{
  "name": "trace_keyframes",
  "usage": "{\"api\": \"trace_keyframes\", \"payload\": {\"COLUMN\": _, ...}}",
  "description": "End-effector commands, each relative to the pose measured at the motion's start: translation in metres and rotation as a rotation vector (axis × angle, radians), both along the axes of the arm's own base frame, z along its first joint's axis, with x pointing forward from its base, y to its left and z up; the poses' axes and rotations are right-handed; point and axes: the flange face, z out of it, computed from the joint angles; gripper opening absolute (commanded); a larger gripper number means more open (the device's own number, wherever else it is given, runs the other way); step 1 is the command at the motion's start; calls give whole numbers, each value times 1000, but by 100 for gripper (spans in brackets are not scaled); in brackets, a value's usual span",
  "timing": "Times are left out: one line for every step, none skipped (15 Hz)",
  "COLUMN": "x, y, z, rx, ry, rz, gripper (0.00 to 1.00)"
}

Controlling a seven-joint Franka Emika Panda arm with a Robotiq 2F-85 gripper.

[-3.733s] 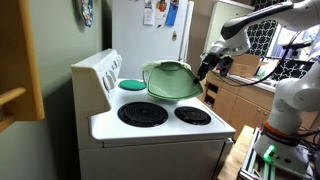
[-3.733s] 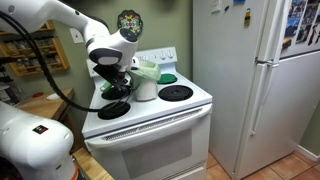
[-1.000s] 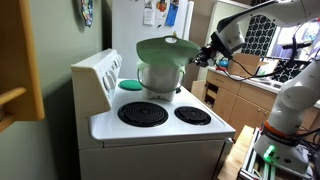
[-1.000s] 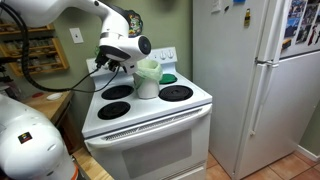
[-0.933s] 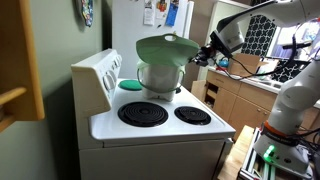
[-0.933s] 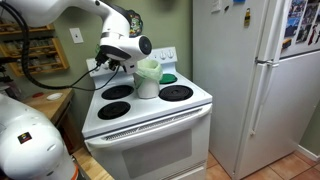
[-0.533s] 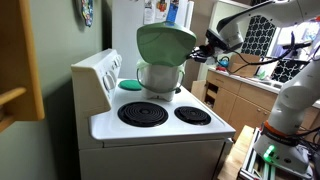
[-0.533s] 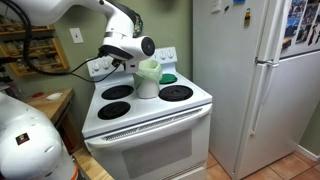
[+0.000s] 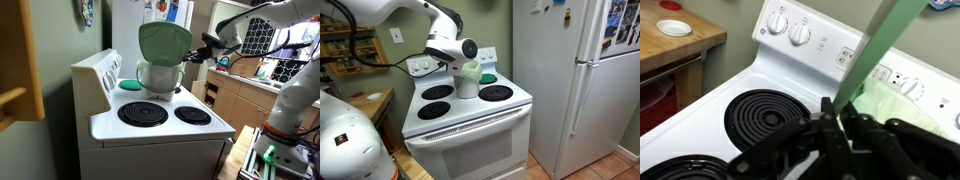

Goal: Close the green lid of the bin completely

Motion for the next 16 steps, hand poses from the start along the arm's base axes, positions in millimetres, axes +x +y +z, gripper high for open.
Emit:
{"api": "trace_keyframes", "payload": {"x": 1, "y": -2, "z": 3, "rx": 39, "ry": 17, "rz": -45, "gripper": 4}}
{"api": "trace_keyframes", "payload": {"x": 2, "y": -3, "z": 3, "rx": 36, "ry": 19, "rz": -53, "gripper": 4}}
{"api": "trace_keyframes", "payload": {"x": 3, "y": -3, "z": 2, "rx": 33, "ry": 27, "rz": -60, "gripper": 4}}
{"api": "trace_keyframes", "payload": {"x": 3, "y": -4, "z": 1, "rx": 29, "ry": 34, "rz": -66, "gripper": 4}}
{"api": "trace_keyframes", "payload": {"x": 4, "y": -4, "z": 0, "rx": 23, "ry": 46, "rz": -73, "gripper": 4}}
{"api": "trace_keyframes", "payload": {"x": 4, "y": -4, "z": -1, "rx": 21, "ry": 62, "rz": -77, "gripper": 4}}
{"api": "trace_keyframes", "payload": {"x": 4, "y": -3, "z": -3, "rx": 17, "ry": 77, "rz": -80, "gripper": 4}}
{"api": "trace_keyframes", "payload": {"x": 4, "y": -2, "z": -4, "rx": 4, "ry": 101, "rz": -80, "gripper": 4}}
{"api": "trace_keyframes", "payload": {"x": 4, "y": -1, "z": -7, "rx": -3, "ry": 135, "rz": -87, "gripper": 4}}
{"api": "trace_keyframes", "payload": {"x": 5, "y": 0, "z": -9, "rx": -6, "ry": 169, "rz": -98, "gripper": 4}}
{"api": "trace_keyframes", "payload": {"x": 6, "y": 0, "z": -11, "rx": -7, "ry": 198, "rz": -113, "gripper": 4}}
{"api": "trace_keyframes", "payload": {"x": 7, "y": -2, "z": -13, "rx": -20, "ry": 212, "rz": -139, "gripper": 4}}
{"api": "trace_keyframes", "payload": {"x": 8, "y": -4, "z": -16, "rx": -24, "ry": 231, "rz": -157, "gripper": 4}}
{"api": "trace_keyframes", "payload": {"x": 9, "y": -6, "z": -18, "rx": -29, "ry": 243, "rz": -178, "gripper": 4}}
{"api": "trace_keyframes", "payload": {"x": 10, "y": -8, "z": -19, "rx": -30, "ry": 253, "rz": -194, "gripper": 4}}
{"api": "trace_keyframes", "payload": {"x": 10, "y": -9, "z": -19, "rx": -23, "ry": 260, "rz": -198, "gripper": 4}}
